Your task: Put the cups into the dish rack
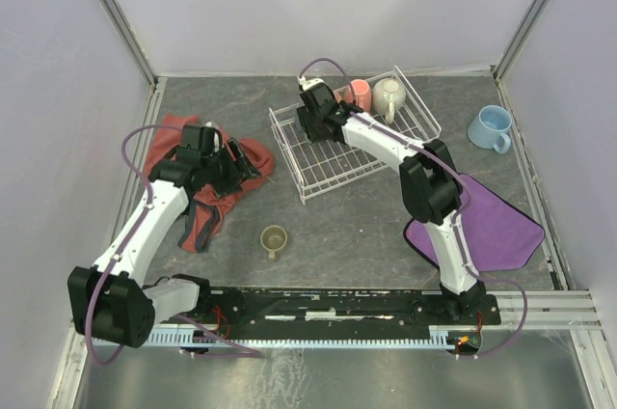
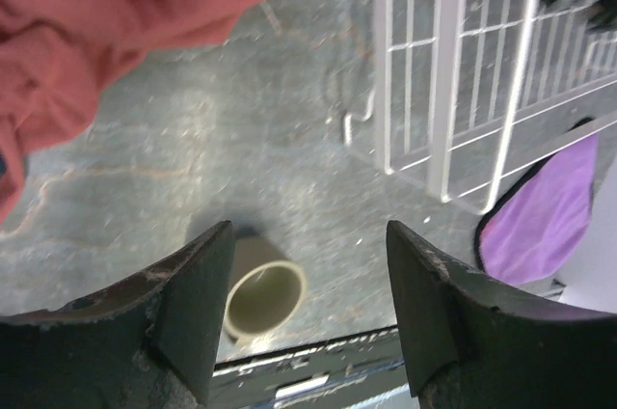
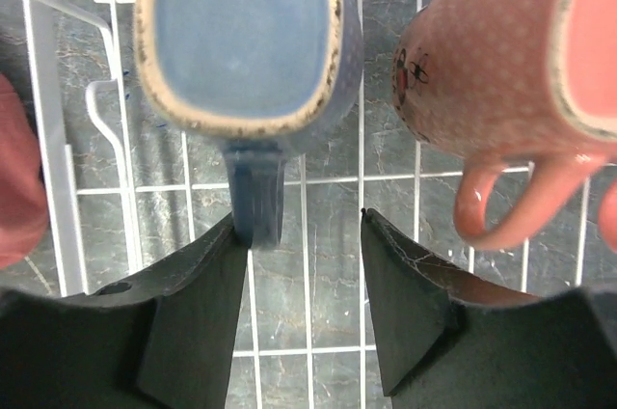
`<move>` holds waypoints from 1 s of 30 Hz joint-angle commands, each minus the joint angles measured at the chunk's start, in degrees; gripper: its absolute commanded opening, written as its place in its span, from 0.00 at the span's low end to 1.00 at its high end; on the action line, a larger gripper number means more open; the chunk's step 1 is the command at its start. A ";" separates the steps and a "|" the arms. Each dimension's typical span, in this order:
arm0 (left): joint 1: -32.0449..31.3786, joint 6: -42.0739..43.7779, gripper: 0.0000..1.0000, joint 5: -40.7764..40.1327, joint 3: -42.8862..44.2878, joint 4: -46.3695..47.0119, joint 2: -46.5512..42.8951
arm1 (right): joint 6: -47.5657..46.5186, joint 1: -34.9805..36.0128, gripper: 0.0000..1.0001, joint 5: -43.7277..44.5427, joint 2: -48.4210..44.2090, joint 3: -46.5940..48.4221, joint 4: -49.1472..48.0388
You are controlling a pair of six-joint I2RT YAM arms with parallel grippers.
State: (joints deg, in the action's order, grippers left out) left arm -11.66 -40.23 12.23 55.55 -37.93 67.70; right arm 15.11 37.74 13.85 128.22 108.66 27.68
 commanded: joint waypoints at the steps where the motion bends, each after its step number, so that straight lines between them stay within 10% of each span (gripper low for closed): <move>1: -0.50 4.26 0.69 -2.04 -2.64 -6.96 -3.51 | 1.17 -0.25 0.58 0.57 -7.68 -1.54 -3.04; 16: -19.16 -0.39 0.62 -11.52 -7.32 -11.49 -1.06 | 3.65 -0.91 0.59 -1.13 -23.56 -11.04 -3.63; 30: -22.47 2.21 0.52 -18.18 -8.80 -8.39 4.01 | 6.45 -2.99 0.59 -0.89 -41.15 -23.67 -1.92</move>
State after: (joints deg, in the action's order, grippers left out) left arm -33.52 -39.53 -2.79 46.68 -48.97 69.80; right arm 20.47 34.94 12.53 91.13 86.70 26.20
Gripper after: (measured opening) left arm 0.531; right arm 0.594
